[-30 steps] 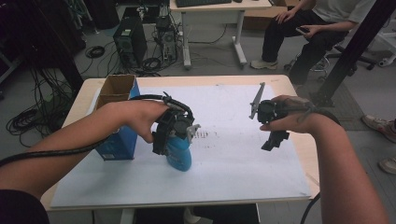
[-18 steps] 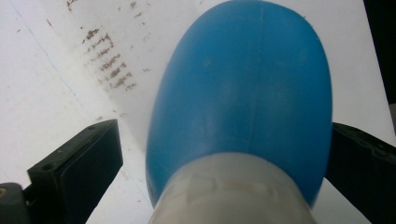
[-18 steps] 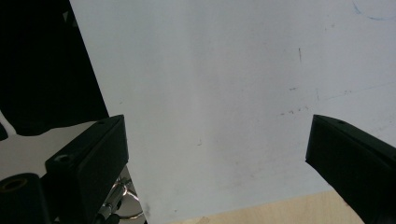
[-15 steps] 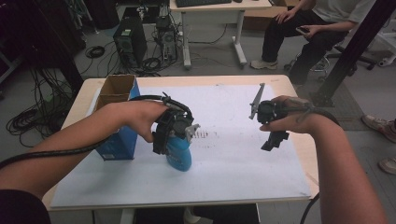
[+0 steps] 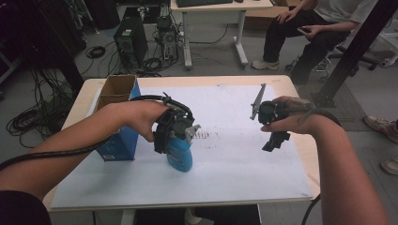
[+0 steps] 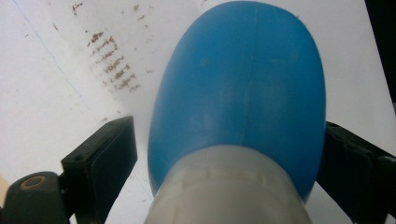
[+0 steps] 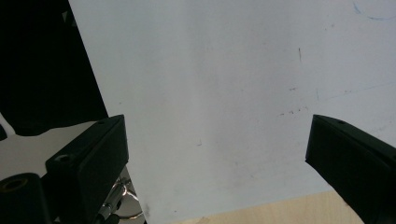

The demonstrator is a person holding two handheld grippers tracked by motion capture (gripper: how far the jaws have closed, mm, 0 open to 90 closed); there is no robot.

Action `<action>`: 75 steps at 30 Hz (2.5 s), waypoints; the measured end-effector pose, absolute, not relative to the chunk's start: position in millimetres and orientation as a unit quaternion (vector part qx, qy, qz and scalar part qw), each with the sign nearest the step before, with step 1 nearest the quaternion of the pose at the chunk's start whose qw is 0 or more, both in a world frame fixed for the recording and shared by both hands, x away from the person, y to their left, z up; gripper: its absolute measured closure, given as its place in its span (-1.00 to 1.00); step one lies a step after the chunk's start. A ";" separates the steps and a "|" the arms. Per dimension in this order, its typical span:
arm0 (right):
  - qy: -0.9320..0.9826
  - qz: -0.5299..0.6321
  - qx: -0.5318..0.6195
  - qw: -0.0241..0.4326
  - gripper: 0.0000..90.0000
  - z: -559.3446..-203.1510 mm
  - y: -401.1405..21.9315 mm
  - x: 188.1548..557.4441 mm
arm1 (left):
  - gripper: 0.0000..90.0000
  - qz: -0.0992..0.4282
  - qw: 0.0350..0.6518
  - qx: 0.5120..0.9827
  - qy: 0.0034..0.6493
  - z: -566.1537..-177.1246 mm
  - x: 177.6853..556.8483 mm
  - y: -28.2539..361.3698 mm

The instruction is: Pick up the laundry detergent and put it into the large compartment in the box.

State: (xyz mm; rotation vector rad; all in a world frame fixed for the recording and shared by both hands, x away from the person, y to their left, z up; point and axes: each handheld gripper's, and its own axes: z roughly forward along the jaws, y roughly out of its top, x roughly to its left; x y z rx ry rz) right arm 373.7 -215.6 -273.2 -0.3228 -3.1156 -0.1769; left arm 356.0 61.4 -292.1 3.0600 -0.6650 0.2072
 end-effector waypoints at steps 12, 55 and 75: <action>-0.993 -0.055 -0.104 0.003 -0.88 -274.0 -215.9 373.6 | -0.53 0.066 -0.002 0.975 -0.210 -292.5 356.3 60.4; -0.993 -0.057 -0.099 -0.002 -0.87 -270.8 -214.7 372.2 | -0.16 0.057 -0.020 0.981 -0.186 -264.4 352.8 58.0; -0.994 -0.059 -0.092 -0.002 -0.87 -271.6 -213.7 371.9 | -0.16 0.036 -0.033 0.998 -0.028 -241.9 360.3 57.5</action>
